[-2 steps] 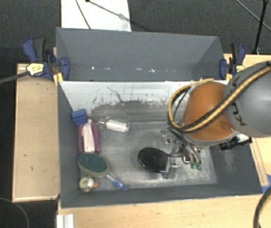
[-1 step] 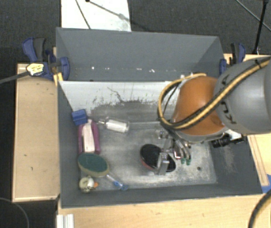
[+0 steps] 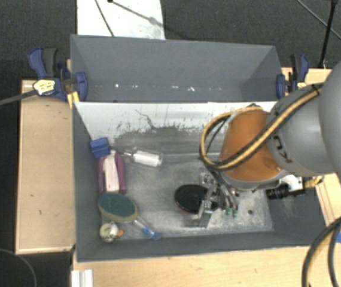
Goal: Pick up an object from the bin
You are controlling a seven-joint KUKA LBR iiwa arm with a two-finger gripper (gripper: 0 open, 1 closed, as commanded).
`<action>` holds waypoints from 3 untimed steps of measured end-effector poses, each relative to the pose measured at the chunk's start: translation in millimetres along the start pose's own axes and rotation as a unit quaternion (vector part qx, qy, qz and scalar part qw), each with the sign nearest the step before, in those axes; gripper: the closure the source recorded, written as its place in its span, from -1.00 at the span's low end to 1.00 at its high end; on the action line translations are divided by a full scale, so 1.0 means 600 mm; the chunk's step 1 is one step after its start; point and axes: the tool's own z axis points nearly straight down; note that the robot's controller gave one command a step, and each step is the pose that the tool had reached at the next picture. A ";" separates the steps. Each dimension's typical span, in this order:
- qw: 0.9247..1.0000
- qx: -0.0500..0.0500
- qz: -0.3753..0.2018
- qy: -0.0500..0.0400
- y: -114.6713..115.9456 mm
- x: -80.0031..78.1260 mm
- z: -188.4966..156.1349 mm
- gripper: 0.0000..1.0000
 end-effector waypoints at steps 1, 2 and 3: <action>1.000 0.000 0.000 0.000 0.000 0.000 0.000 -1.00; 1.000 0.000 0.000 0.000 0.000 0.000 0.000 1.00; 1.000 -0.001 -0.003 -0.005 0.002 -0.003 -0.171 1.00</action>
Offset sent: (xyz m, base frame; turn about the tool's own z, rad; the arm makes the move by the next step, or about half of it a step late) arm 0.0000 0.0000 0.0000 0.0000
